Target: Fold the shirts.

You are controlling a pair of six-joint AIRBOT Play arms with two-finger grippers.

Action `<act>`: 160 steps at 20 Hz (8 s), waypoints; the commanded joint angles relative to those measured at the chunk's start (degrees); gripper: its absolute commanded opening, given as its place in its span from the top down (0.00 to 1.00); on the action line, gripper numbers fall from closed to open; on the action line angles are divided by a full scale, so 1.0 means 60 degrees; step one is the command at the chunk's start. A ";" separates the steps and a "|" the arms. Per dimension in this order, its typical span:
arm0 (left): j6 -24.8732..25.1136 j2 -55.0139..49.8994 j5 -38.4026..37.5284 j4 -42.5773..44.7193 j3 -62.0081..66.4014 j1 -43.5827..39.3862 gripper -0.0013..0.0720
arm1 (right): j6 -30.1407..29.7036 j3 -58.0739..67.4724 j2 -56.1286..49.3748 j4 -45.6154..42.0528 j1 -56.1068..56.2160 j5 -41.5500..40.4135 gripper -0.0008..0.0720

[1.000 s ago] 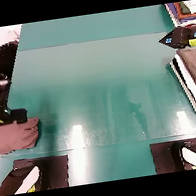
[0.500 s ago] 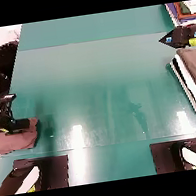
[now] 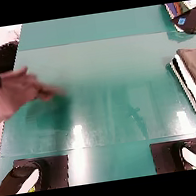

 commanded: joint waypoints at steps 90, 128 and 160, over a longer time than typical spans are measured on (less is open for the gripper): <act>0.1311 0.1814 0.2324 -0.3271 0.1989 -0.0812 0.95 | 0.1180 0.5934 -0.0302 -0.3778 0.0404 0.3490 0.97; 0.1938 -0.8382 0.4787 -0.4193 -0.0346 -0.0812 0.23 | 0.0674 0.1861 -0.5508 -0.2022 0.1435 0.3716 0.97; 0.2146 -0.1304 0.3872 -0.3195 0.3668 -0.0492 0.95 | 0.0517 0.5632 -0.1563 -0.2116 0.0237 0.3952 0.97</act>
